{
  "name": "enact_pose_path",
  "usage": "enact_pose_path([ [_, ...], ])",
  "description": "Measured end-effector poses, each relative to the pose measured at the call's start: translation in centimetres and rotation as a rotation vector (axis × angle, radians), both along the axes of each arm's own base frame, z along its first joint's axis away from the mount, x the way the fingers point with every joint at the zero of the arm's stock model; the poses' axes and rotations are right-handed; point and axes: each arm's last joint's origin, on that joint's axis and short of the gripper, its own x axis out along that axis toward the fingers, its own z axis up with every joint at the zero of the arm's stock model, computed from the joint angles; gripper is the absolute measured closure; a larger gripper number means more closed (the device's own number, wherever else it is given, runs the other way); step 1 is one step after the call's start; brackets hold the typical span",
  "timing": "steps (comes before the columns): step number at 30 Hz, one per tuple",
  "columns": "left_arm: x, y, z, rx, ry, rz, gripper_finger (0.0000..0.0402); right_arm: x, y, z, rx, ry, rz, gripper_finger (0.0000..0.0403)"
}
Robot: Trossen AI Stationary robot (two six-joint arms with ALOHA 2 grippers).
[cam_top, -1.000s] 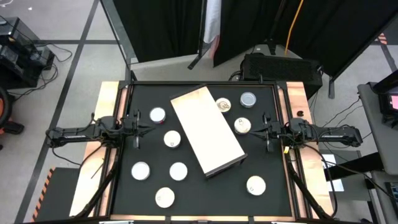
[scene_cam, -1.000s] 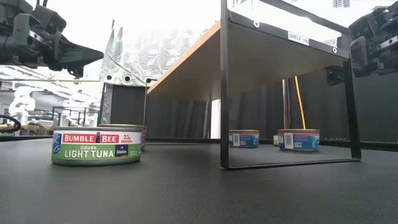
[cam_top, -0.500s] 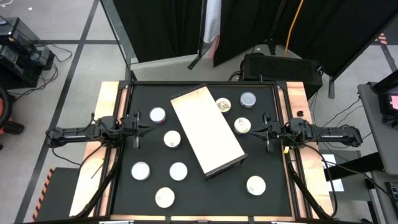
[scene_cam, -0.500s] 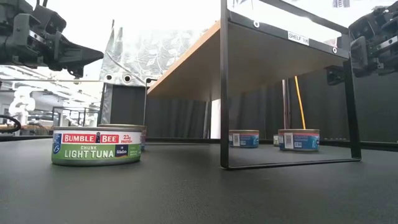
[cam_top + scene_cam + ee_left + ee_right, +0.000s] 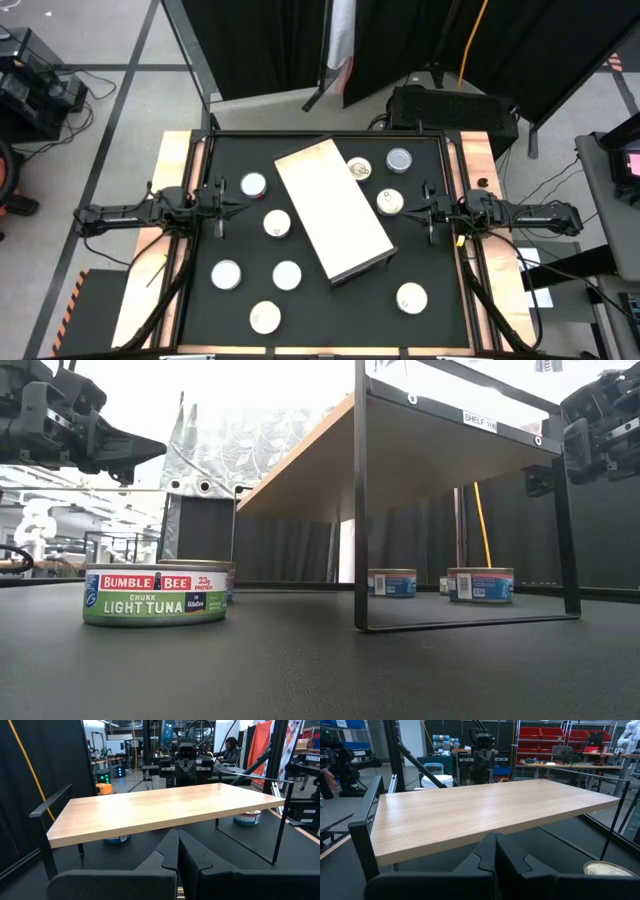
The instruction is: Stack canned seafood by type on shelf
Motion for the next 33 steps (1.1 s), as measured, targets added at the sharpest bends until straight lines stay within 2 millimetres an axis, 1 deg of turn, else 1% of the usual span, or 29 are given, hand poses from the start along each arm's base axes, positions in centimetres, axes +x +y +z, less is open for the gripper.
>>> enact_pose_path([
  [14, 0.0, 0.0, 0.0, 0.000, 0.000, 0.000, 0.0400, 0.0, 0.0, 0.2, -0.008, -0.019, -0.002, 0.0403],
  [18, 0.0, 0.0, 0.0, 0.000, 0.000, 0.000, 0.0400, 0.0, 0.0, 0.7, -0.021, -0.077, -0.008, 0.0403],
  [20, 0.0, 0.0, 0.0, 0.000, 0.000, -0.001, 0.0400, -0.2, -0.1, 1.6, -0.020, -0.111, -0.039, 0.0403],
  [21, 0.0, 0.0, 0.0, 0.000, 0.000, 0.000, 0.0400, -0.3, -0.2, 2.3, -0.020, -0.123, -0.062, 0.0403],
  [23, 0.0, 0.0, 0.0, 0.000, 0.000, 0.000, 0.0400, -0.7, -0.2, 4.5, -0.030, -0.144, -0.088, 0.0403],
  [25, 0.0, 0.0, 0.0, 0.000, 0.000, 0.000, 0.0400, -1.2, -0.2, 7.4, -0.048, -0.143, -0.090, 0.0403],
  [27, 0.0, 0.0, 0.0, 0.000, 0.000, 0.000, 0.0400, -1.7, -0.2, 10.9, -0.053, -0.142, -0.091, 0.0403],
  [29, 0.0, 0.0, 0.0, 0.000, -0.001, 0.000, 0.0400, -2.2, -0.3, 15.0, -0.053, -0.141, -0.100, 0.0403],
  [33, 0.0, 0.0, 0.0, 0.000, -0.001, 0.000, 0.0400, -2.3, -0.6, 22.4, -0.054, -0.047, -0.211, 0.0403],
])
